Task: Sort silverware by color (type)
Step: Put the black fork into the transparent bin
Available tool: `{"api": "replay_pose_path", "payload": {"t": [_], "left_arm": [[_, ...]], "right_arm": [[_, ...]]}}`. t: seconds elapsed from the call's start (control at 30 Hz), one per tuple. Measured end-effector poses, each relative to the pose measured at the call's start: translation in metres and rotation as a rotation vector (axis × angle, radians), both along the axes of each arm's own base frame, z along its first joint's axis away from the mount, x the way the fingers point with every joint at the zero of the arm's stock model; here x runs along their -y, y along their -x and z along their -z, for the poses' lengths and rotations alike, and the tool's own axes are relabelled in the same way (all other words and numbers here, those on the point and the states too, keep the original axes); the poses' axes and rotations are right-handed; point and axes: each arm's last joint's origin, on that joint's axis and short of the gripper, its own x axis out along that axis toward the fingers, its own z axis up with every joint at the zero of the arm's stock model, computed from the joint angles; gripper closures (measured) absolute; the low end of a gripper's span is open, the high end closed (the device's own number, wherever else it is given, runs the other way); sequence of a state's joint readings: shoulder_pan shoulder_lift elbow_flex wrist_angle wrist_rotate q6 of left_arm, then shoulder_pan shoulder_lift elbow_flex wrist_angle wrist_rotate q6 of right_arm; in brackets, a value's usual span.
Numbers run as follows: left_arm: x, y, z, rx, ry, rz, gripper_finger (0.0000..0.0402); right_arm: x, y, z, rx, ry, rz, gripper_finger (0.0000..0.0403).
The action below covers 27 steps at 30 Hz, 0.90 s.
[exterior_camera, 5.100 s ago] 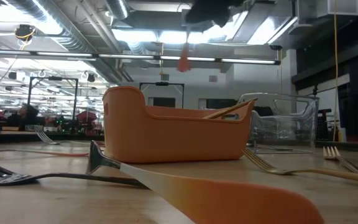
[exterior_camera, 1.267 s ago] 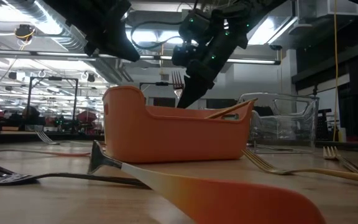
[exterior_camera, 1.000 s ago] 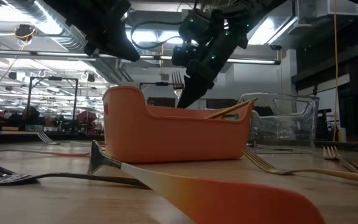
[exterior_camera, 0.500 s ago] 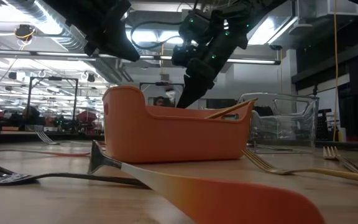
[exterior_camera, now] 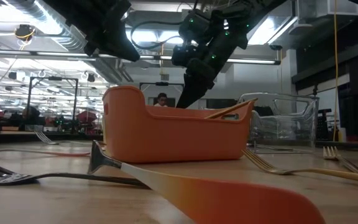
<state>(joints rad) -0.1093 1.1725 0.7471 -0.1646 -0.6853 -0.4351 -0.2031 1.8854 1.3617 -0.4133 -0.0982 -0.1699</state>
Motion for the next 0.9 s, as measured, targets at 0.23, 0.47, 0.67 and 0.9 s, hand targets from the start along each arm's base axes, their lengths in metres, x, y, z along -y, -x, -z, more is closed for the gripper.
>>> {"api": "replay_pose_path", "payload": {"t": [0.23,0.47,0.67,0.9], "left_arm": [[0.000,0.000,0.000,0.000,0.000,0.000,0.0356],[0.000,0.000,0.000,0.000,0.000,0.000,0.0356],[0.000,0.000,0.000,0.000,0.000,0.000,0.0356],[0.000,0.000,0.000,0.001,0.002,-0.001,0.0356]], "right_arm": [[0.000,0.000,0.000,0.000,0.000,0.000,0.0281],[0.000,0.000,0.000,0.000,0.000,0.000,0.0281],[0.000,0.000,0.000,0.000,-0.005,0.006,0.0281],[-0.001,0.003,-0.011,0.026,0.000,0.007,0.0281]]}}
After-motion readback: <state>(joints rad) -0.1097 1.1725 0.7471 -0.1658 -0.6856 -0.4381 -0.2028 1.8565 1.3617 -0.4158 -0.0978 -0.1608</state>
